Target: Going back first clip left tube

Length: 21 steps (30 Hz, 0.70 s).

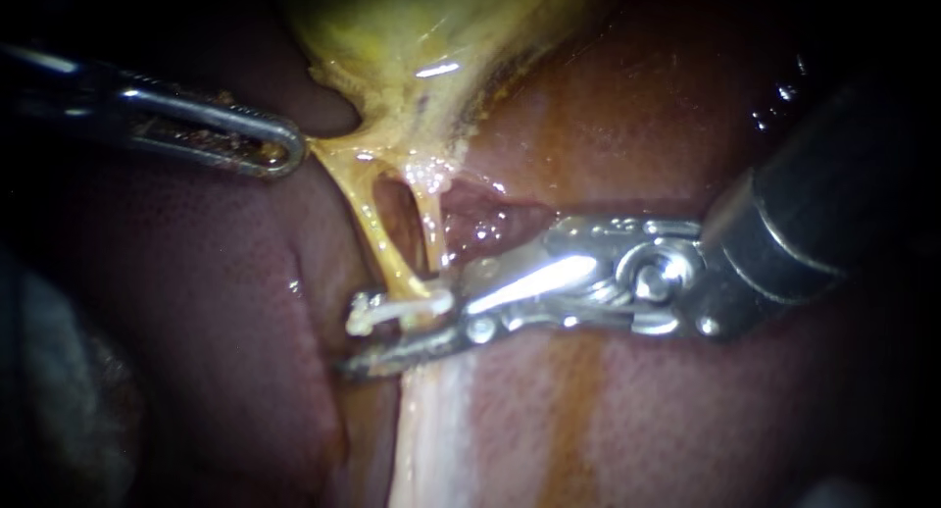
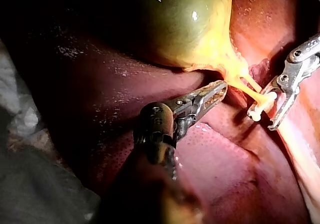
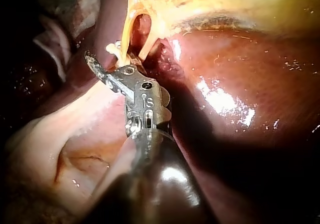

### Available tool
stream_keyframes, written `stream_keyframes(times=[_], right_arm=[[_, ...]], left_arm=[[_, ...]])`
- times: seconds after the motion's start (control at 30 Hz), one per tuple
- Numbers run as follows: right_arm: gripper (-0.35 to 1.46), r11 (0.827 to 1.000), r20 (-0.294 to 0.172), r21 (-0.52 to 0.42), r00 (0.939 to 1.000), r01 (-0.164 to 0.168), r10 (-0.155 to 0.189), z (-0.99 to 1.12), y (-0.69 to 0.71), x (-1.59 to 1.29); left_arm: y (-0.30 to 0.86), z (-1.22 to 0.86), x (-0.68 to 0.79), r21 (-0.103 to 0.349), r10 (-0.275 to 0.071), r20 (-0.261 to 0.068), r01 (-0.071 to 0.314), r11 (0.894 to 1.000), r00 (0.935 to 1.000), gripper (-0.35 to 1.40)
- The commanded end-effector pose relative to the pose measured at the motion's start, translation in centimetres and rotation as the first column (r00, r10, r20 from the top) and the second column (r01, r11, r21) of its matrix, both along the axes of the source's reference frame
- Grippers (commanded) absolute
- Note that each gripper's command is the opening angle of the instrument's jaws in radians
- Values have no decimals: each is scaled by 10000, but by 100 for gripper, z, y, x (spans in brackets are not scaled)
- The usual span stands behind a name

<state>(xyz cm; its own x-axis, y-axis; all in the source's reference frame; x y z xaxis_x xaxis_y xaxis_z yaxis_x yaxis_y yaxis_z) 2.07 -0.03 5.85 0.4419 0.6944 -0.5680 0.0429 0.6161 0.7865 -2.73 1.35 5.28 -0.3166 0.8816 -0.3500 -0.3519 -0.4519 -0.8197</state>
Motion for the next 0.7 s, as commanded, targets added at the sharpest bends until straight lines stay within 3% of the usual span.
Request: stream_keyframes(times=[0.03, 0.17, 0.47, 0.6, 0.7], right_arm=[[47, 9992, 17, -317, 9997, -235, 236, 1, 1, -1], [50, 9904, -76, -1248, 9982, -592, 587, 4, 6, -4], [50, 9645, -385, -2544, 9973, -705, 627, -3, 21, -29], [50, 9433, -661, -3272, 9971, -564, 367, -16, 18, -60], [50, 9290, -666, -3628, 9964, -730, 523, -30, 17, -91]], left_arm=[[0, 0, 0, 1, 0, 0, 0, 10000, 10000, -35], [0, 0, 0, -1, 0, 0, 0, 10000, 10000, -35], [-1, 0, 0, -4, -1, -2, 1, 10000, 10000, -35], [-1, 1, 0, -7, 0, -2, 0, 10000, 10000, -35], [-1, 2, 0, -10, 0, -2, 0, 10000, 10000, -35]])
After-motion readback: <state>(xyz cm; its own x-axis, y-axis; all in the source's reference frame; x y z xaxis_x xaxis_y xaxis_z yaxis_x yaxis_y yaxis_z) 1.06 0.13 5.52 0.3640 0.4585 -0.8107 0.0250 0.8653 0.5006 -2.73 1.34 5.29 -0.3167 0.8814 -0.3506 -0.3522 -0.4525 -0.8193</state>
